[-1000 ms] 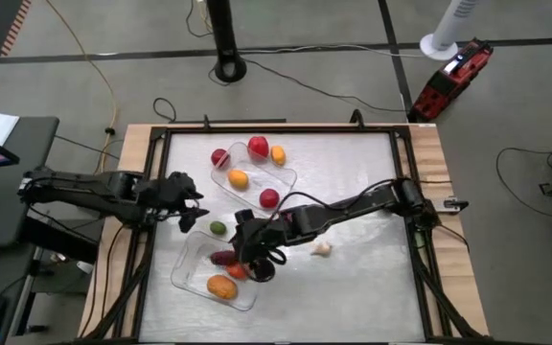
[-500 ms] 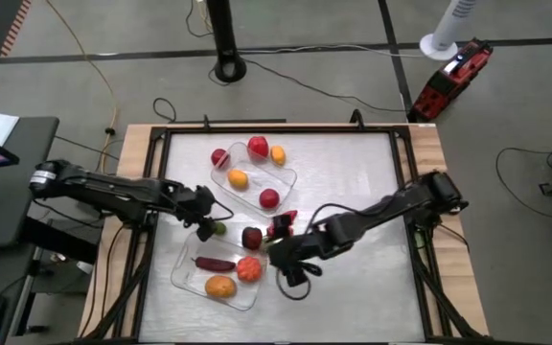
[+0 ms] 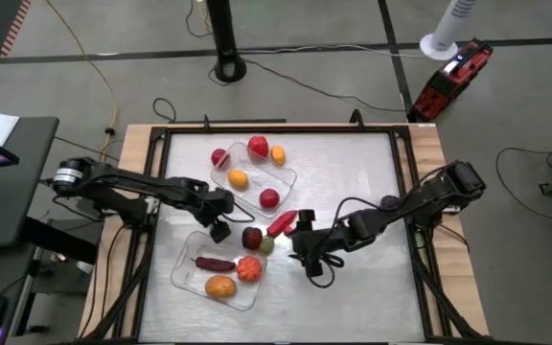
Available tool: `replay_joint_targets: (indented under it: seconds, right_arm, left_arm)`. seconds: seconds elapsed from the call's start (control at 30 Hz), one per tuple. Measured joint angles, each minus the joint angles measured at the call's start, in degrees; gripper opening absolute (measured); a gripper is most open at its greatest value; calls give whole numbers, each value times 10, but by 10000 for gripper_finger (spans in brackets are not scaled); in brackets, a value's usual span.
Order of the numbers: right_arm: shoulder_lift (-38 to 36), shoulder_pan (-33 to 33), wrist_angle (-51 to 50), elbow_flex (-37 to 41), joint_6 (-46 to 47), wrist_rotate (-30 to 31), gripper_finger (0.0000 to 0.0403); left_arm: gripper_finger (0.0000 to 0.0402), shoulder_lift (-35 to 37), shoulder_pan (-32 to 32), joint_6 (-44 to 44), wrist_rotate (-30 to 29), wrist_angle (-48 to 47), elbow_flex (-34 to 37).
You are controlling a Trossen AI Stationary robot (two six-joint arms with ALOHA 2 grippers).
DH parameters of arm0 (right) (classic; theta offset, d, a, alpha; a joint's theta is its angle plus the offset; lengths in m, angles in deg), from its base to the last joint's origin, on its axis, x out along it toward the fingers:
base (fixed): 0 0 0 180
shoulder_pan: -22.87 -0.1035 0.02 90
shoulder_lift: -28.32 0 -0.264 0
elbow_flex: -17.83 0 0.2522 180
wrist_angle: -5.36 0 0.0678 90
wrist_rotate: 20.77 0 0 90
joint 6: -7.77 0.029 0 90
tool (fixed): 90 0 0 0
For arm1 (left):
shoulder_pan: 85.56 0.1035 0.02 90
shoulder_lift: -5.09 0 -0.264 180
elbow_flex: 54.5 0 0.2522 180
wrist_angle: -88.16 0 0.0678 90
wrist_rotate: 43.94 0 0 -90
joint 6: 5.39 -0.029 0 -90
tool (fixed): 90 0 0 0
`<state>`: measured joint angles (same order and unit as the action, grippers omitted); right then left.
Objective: Sort produce into baskets
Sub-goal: Put the left lime into the top transparent bin
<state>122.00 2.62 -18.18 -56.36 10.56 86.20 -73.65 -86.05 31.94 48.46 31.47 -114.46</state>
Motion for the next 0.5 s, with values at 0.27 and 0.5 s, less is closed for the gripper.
replay_joint_targets:
  seconds: [0.27,0.5]
  right_arm:
    - [-7,0,57,38,-11,-1,300]
    - [-7,0,66,38,-12,-1,300]
  left_arm:
    - [327,-81,0,-28,-1,-31,-36]
    - [297,-105,0,-60,0,-51,-38]
